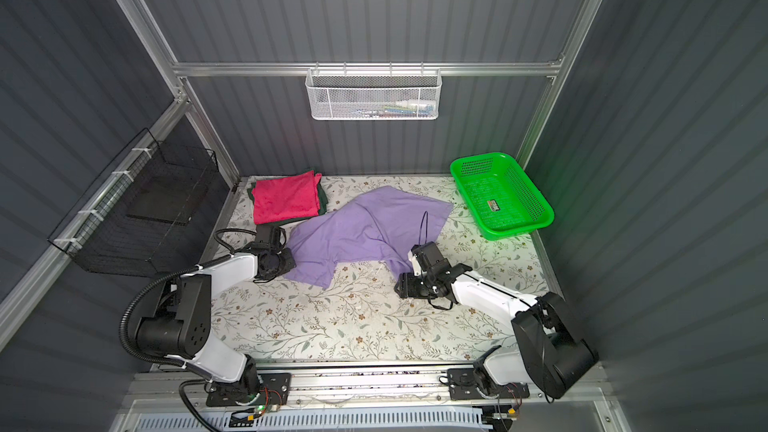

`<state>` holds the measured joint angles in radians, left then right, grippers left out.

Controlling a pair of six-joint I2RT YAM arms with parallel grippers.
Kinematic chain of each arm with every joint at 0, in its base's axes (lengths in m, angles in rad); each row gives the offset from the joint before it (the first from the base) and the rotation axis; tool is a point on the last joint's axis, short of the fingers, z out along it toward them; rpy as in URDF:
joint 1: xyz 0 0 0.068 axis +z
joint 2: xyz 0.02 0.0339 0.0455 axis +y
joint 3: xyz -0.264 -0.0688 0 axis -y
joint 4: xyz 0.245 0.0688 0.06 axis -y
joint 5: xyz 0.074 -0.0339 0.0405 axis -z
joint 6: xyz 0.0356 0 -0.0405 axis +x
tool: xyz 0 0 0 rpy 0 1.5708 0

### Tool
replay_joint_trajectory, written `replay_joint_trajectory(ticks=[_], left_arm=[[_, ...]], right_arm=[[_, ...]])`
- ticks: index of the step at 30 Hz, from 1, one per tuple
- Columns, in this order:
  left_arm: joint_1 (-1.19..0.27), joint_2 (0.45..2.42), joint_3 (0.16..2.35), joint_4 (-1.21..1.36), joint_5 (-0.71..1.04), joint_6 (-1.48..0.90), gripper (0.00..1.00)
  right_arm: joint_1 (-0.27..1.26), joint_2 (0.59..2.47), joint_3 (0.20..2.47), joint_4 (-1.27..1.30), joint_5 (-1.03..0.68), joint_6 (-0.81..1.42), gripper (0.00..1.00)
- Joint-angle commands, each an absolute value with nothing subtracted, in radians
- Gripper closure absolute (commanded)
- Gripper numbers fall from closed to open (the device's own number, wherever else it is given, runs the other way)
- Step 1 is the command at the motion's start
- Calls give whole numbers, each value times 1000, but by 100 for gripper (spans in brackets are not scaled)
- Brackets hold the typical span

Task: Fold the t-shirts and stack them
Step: 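Grasp the nearer hem corners of the lavender shirt with both grippers, then lift the shirt by its hem with both grippers and stretch it high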

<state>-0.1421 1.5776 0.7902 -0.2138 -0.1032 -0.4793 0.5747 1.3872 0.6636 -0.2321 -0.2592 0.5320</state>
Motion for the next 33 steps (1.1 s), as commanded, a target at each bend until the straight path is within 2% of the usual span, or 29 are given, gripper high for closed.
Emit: replay_joint_trajectory(ticks=[1,7,14,15,20,24,27,33], left_arm=[[-134,1518,770,-274,-96,-462,100],[-133,1469,744,-295,-89,-463,100],[-134,1455,755,-302,-51,-459,100],[-134,1444,750,-302,-47,-462,100],[-134,1344,736,-343,-39,-473,100],[-135,1217,781,-432,-43,-486,100],[-135,1139,894,-523,-54,-477,100],[-135,1040,1161,-604,-86,-453,100]], right_arm=[[610,1430,673,-220,-217,550,35],[650,1445,654,-223,-134,559,37],[660,1448,663,-227,-32,556,55],[660,1448,663,-226,-27,556,59],[663,1423,690,-278,-7,535,100],[668,1288,740,-409,65,486,100],[668,1163,815,-530,151,427,100],[667,1039,1129,-766,367,216,100]])
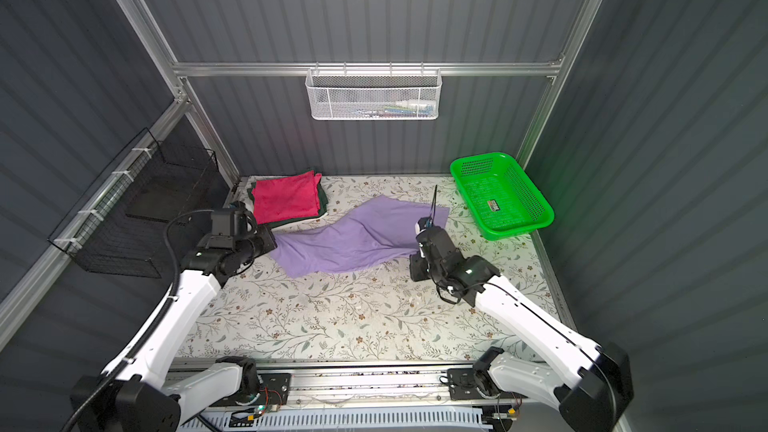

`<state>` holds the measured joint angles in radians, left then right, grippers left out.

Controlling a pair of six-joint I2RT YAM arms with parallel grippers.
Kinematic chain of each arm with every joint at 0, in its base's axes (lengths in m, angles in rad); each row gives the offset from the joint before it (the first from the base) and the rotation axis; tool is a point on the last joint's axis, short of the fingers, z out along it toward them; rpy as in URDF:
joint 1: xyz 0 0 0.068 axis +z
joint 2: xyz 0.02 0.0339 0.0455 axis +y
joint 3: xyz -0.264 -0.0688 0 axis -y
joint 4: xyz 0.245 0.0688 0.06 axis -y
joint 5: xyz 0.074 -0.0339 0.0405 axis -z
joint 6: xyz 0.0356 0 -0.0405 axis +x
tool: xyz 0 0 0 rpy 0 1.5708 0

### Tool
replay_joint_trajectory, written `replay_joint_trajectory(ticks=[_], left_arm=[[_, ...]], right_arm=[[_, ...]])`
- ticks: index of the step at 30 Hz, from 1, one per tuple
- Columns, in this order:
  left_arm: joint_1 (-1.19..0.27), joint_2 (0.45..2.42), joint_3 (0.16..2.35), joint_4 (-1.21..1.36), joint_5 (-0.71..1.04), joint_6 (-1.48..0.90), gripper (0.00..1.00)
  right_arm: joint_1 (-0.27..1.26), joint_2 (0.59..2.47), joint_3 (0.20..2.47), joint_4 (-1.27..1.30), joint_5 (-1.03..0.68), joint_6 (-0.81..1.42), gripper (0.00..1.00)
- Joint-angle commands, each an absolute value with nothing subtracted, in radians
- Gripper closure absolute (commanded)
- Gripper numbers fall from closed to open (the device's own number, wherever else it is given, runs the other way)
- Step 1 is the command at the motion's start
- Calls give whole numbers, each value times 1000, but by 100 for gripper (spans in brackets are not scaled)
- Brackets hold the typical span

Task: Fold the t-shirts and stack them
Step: 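Lift the shirt by its hem with both grippers and stretch it high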

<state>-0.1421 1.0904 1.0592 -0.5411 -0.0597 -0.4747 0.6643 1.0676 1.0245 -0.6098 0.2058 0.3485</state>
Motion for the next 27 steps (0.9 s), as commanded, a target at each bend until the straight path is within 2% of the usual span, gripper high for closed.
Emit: replay_joint_trajectory(ticks=[1,6,14,20,23,25,27], left_arm=[[-135,1031,1206,-601,-90,-453,100],[-135,1028,1470,-602,-98,-445,100],[-135,1103,1816,-612,-157,-396,100],[-135,1212,1742,-585,-147,-377,100],[-135,1269,1652,-491,-125,-390,100],[-135,1340,1650,-459,-106,-395,100],[-135,1429,1682,-434,-70,-399,100]], right_arm=[[667,1035,1191,-792,411,189,100],[668,1045,1455,-846,504,69,100],[667,1101,1753,-788,521,-63,100],[647,1229,1847,-798,513,-90,100],[546,1276,1797,-758,372,-49,100],[462,1303,1749,-712,230,-4,100],[410,1338,1704,-642,174,-4,100]])
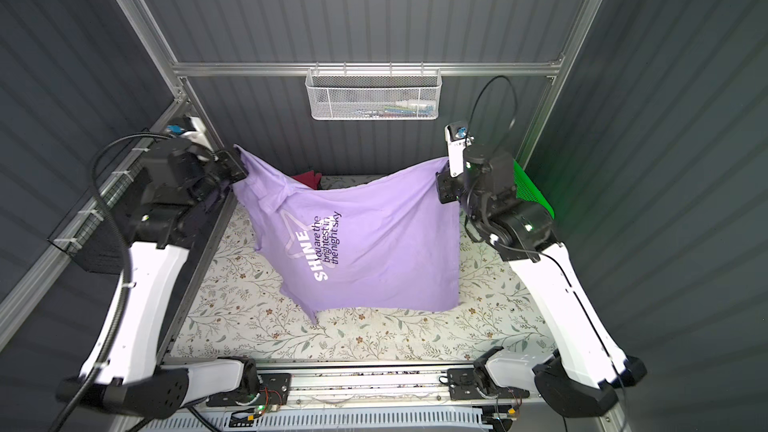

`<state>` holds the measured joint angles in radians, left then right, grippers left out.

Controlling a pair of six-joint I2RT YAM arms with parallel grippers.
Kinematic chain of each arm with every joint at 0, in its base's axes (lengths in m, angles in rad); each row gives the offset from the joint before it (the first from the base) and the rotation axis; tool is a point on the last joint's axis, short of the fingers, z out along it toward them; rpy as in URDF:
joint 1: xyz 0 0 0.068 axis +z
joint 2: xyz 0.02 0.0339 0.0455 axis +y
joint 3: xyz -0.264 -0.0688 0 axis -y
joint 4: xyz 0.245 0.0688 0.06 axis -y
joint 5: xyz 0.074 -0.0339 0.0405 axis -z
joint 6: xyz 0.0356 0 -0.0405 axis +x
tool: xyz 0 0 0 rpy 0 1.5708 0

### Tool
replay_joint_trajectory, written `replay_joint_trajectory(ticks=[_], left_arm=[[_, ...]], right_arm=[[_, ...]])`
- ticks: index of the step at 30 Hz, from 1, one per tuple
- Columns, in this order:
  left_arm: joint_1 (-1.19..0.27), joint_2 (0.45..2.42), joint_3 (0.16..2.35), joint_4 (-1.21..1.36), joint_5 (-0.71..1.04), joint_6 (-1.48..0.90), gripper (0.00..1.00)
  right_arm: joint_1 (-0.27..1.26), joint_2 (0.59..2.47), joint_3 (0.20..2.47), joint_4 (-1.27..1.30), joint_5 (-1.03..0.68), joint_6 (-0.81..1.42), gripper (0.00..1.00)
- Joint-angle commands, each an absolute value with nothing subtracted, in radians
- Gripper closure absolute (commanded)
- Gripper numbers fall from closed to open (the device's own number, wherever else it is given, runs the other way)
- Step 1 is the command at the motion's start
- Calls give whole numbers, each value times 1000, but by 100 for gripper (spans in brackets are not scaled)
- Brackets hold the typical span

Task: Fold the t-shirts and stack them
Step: 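Lift the shirt by its hem with both grippers and stretch it high, then swing the shirt down and lay it flat toward the robot, releasing both grippers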

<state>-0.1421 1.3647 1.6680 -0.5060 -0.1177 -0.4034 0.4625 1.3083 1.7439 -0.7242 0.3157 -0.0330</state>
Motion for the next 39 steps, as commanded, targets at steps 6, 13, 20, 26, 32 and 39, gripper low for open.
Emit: replay_joint_trajectory(ticks=[6,13,20,26,32,39], left_arm=[[-135,1774,2053,-456,81,-396,100],[-135,1861,2462,-459,105,-389,100],[-132,1738,2200,-436,-25,-327,100],[-132,1471,1437,-286,44,-435,100],[-169,1272,869,-237,188,-531,100],[-331,1230,599,-245,157,-622,100]], right_arm=[[292,1556,1885,-608,31,10,100],[255,1752,2401,-754,-86,25,100],[253,1665,2173,-661,-79,15,100],[249,1442,1471,-361,21,12,100],[248,1334,992,-235,54,157,100],[248,1382,844,-285,122,308,100]])
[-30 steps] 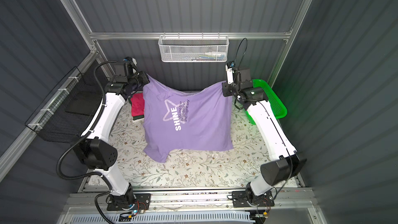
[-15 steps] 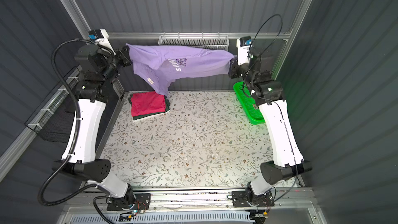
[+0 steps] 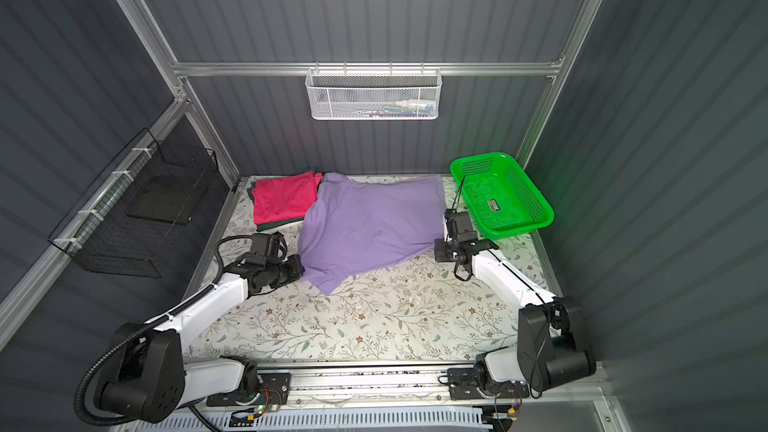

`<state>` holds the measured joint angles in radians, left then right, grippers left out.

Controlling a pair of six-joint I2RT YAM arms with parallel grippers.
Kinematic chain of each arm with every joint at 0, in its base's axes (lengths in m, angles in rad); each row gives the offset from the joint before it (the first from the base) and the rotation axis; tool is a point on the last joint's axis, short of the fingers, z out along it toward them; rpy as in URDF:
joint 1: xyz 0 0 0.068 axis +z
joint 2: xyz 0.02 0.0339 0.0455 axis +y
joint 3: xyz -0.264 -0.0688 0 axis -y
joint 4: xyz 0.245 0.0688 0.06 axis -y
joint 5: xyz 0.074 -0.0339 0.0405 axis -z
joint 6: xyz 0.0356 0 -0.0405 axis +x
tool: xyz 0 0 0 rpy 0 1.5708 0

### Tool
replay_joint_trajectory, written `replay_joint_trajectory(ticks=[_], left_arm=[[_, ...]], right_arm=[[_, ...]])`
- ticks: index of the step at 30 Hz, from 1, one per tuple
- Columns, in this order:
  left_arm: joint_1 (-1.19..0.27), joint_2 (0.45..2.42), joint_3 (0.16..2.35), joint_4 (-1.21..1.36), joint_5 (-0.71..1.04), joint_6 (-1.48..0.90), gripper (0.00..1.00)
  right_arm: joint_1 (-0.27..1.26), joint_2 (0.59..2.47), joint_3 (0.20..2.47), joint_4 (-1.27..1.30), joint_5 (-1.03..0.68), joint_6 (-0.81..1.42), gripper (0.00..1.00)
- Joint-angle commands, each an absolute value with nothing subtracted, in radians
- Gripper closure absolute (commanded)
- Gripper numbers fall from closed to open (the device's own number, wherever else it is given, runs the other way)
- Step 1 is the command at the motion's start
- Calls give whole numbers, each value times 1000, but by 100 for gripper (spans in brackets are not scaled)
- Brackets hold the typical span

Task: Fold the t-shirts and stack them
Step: 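Swing the shirt down and lay it flat toward the robot, releasing both grippers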

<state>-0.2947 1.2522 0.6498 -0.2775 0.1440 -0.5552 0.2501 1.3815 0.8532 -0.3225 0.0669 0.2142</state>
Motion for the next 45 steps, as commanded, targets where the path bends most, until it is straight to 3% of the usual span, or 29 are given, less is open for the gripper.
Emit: replay_joint_trajectory(ticks=[1,21,28,33,36,38,43,45], left_arm=[[-337,1218,572,-247,155,-644,100],[-340,766,534,-786,-12,-884,100],[-342,674,564,-864,-39,-949,100],[-342,613,547,-911,-20,-987,100],[-342,602,517,-909,-11,-990,99],[-342,606,500,-900,13,-983,95],[-342,570,503,-884,-51,-977,75],[-342,591,509,-850,-62,-967,72]], right_arm=[[249,1387,840,-302,130,324,100],[294,1065,682,-668,162,572,100],[359,949,681,-802,220,635,100],[406,947,696,-859,259,714,82],[432,930,694,-878,285,747,81],[456,904,705,-905,305,766,81],[478,849,772,-928,365,730,60],[478,883,820,-920,385,692,56]])
